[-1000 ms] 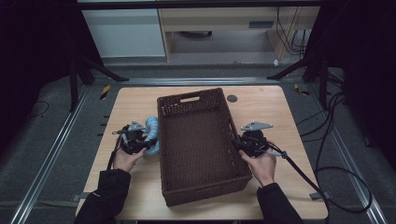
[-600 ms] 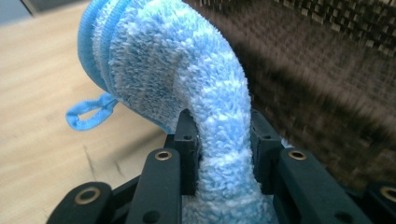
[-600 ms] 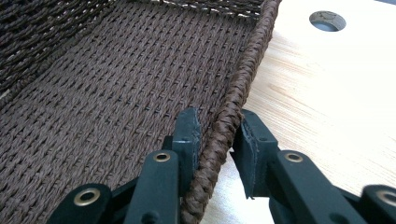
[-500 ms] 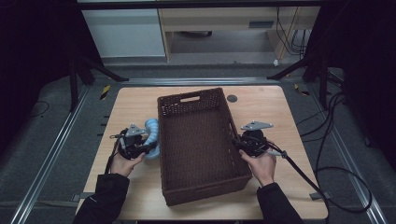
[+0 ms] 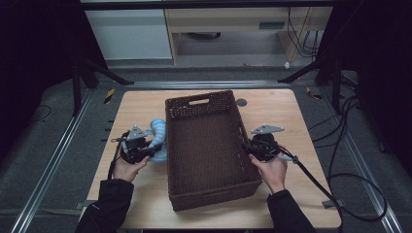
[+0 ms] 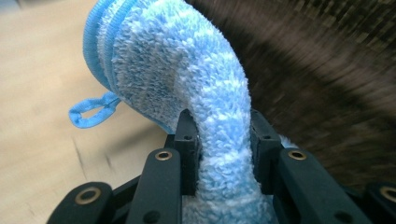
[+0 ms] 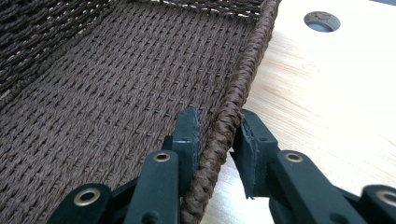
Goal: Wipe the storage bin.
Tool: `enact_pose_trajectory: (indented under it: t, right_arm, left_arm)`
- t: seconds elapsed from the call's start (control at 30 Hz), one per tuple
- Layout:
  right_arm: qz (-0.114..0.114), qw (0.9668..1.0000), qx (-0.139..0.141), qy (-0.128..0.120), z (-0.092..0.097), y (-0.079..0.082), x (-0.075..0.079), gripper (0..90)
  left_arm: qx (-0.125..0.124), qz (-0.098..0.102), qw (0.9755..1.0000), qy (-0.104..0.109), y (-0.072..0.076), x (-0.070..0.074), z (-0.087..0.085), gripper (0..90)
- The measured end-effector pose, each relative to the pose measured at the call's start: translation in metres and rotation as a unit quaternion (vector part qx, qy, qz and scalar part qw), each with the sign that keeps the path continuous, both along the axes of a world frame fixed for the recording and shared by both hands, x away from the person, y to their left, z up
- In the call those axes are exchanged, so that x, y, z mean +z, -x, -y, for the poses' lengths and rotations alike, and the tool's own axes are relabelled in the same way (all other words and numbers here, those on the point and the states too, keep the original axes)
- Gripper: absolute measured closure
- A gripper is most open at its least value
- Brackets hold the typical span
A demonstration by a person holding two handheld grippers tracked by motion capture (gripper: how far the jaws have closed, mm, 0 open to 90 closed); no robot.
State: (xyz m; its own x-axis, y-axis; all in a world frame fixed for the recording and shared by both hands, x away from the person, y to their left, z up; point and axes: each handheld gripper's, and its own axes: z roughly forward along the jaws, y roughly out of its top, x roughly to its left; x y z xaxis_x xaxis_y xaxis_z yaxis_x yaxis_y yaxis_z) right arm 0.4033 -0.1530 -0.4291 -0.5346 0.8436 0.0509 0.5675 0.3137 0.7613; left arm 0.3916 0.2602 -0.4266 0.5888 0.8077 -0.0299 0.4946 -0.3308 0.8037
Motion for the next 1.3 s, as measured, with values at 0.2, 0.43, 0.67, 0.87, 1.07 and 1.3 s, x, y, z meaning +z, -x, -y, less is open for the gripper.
enact_pose_trajectory:
  t: [0.2,0.43,0.67,0.87,1.07,1.3]
  right_arm:
    - [0.001,0.9999,-0.005,0.009,-0.002,-0.002,0.001,71.4]
    - [0.001,0.9999,-0.006,0.008,-0.001,-0.005,0.001,71.5]
    - [0.001,0.9999,-0.007,0.007,-0.001,-0.008,0.001,71.1]
    - [-0.003,0.9999,-0.006,0.009,-0.001,-0.008,0.002,68.4]
    - [0.026,0.9996,-0.004,-0.006,0.006,0.0,0.015,58.0]
    - [0.002,0.9998,0.014,0.011,0.008,0.01,0.01,56.3]
  left_arm:
    - [-0.006,-0.011,0.9998,-0.016,0.002,-0.008,0.003,69.9]
    - [-0.009,-0.062,0.9974,-0.037,-0.001,-0.038,0.007,70.0]
    - [-0.009,-0.069,0.9968,-0.039,0.0,-0.042,0.007,70.1]
    - [-0.014,-0.024,0.9996,-0.006,0.011,-0.011,0.001,70.0]
    - [-0.026,-0.005,0.9996,-0.013,0.027,-0.001,0.003,70.0]
    - [-0.033,-0.039,0.9983,-0.028,0.031,-0.024,0.006,70.0]
